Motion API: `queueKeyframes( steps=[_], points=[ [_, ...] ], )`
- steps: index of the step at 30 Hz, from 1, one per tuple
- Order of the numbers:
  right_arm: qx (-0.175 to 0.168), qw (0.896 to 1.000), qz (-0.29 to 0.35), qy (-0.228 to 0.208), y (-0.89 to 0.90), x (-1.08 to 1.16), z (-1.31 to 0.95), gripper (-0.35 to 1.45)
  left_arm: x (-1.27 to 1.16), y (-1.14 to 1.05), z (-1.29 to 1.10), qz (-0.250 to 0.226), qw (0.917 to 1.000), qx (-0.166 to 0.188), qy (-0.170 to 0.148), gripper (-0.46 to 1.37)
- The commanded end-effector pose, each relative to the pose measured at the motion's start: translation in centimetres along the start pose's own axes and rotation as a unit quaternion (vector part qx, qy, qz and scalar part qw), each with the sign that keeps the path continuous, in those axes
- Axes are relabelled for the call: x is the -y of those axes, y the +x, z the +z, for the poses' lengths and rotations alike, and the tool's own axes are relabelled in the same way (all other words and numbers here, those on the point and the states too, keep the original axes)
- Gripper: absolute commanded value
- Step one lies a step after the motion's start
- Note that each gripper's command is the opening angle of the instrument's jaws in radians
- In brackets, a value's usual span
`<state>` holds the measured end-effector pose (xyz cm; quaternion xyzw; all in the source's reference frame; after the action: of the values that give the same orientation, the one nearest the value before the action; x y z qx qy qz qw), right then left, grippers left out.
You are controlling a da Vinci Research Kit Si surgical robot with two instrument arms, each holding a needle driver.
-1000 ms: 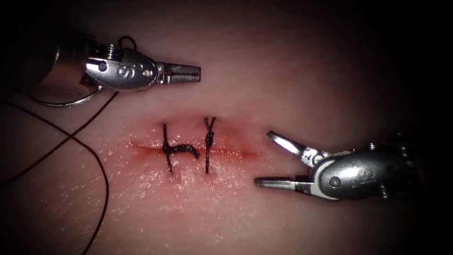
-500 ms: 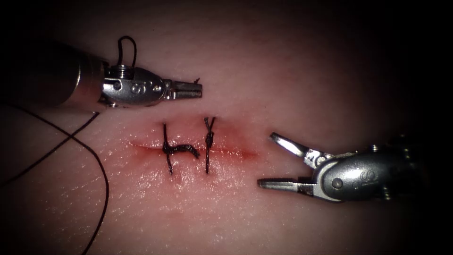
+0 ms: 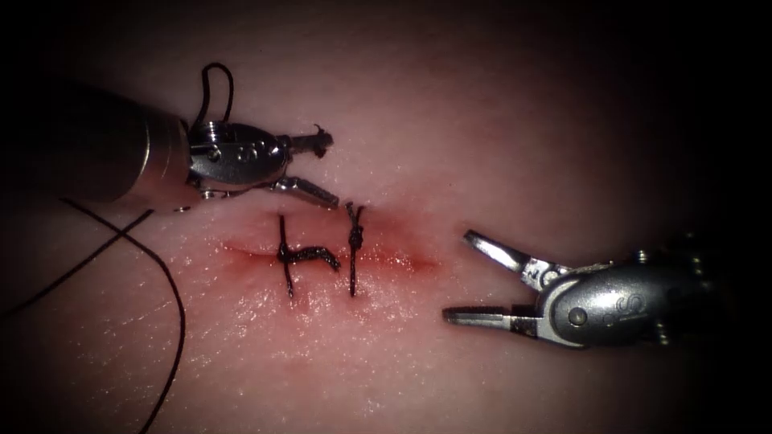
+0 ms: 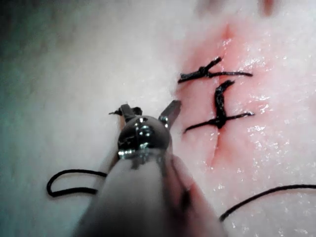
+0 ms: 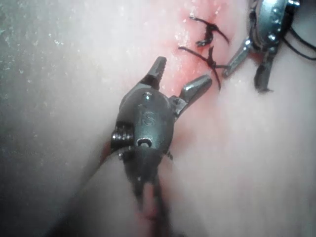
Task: Wound Closure
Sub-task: Set down the cut suture piece from the left hand
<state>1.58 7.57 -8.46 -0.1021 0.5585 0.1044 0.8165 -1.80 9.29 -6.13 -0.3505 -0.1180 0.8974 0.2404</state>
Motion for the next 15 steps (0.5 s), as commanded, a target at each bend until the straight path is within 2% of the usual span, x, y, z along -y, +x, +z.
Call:
queueKeyframes(
  steps=[1,10,15],
  points=[
    [0.0,1.0,0.0,0.003,0.0,0.0,0.0,1.42,0.0,-0.01,-0.02,0.0,1.0,0.0,-0.001,0.68],
    [0.0,1.0,0.003,0.003,0.0,0.0,0.0,1.42,0.0,-0.24,-0.31,-0.018,0.9997,0.001,-0.014,0.6],
    [0.001,1.0,0.003,0.003,0.0,0.0,0.0,1.41,0.03,-0.33,-0.44,-0.022,0.9996,0.006,-0.015,0.62]
  ],
)
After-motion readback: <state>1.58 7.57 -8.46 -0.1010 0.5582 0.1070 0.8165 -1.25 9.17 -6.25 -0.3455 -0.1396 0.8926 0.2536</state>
